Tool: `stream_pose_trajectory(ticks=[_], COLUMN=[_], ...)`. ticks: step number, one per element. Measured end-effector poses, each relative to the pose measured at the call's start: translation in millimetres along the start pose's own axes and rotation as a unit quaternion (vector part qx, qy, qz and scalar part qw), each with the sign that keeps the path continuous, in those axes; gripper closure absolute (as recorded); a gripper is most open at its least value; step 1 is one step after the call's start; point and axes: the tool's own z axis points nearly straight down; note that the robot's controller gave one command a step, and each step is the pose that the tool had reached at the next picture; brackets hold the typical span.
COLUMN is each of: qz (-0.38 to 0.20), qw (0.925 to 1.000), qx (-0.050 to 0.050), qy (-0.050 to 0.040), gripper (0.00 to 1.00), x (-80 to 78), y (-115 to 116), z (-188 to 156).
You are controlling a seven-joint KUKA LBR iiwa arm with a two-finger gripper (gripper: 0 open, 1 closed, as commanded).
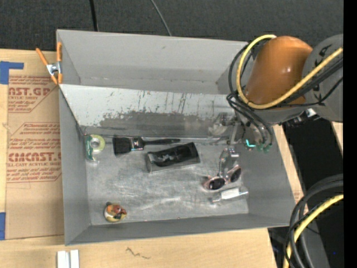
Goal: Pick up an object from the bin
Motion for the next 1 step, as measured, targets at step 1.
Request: stream_pose_trajectory(ticks=[1], qz=[0.000], qw=[1.0000], qx=[0.000], qy=[-0.0040], gripper=[0.00], x=[-1.6], y=[-0.1], z=[-4.7])
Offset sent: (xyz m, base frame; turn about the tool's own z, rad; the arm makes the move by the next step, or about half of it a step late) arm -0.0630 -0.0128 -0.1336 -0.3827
